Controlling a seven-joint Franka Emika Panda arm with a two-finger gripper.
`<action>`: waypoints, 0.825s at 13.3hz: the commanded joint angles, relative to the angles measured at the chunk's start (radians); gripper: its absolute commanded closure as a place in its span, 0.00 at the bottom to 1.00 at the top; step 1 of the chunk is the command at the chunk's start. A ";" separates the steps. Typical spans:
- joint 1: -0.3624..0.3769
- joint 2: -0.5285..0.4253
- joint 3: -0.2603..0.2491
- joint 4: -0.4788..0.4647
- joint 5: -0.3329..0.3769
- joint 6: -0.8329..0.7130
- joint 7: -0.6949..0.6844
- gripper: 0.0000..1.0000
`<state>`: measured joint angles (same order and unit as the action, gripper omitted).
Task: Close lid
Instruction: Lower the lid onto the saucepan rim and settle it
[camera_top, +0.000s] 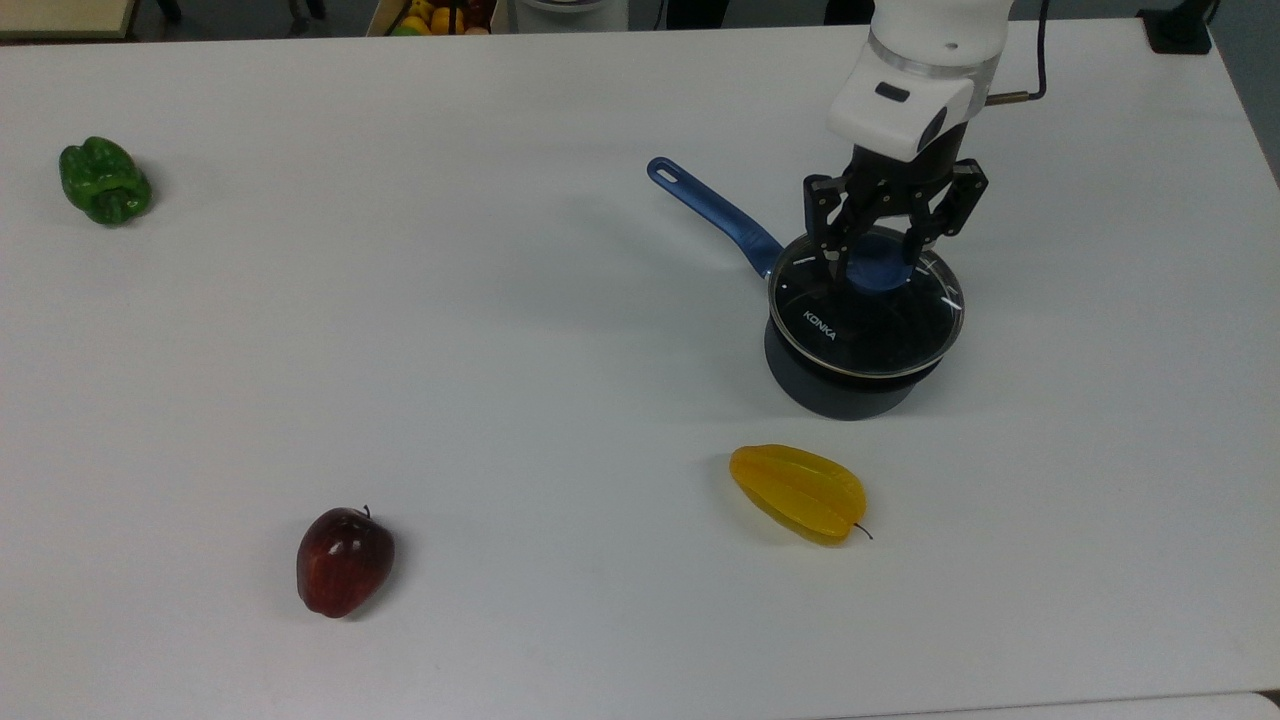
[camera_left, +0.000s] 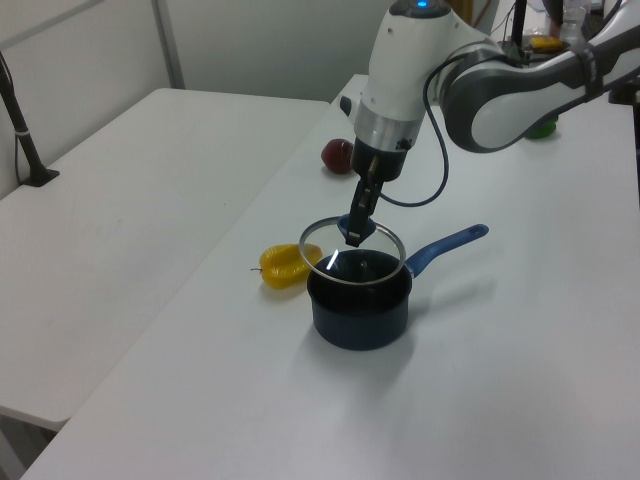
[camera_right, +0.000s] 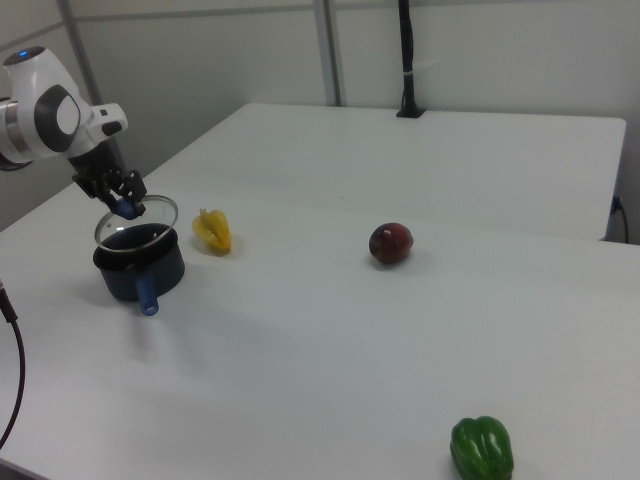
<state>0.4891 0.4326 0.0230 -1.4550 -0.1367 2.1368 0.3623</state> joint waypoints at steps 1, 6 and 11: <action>0.014 0.017 -0.015 0.012 -0.014 0.012 0.003 0.57; 0.020 0.017 -0.015 0.004 -0.012 0.009 0.007 0.57; 0.029 0.017 -0.015 -0.008 -0.012 0.008 0.007 0.57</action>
<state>0.5014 0.4578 0.0226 -1.4560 -0.1375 2.1368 0.3622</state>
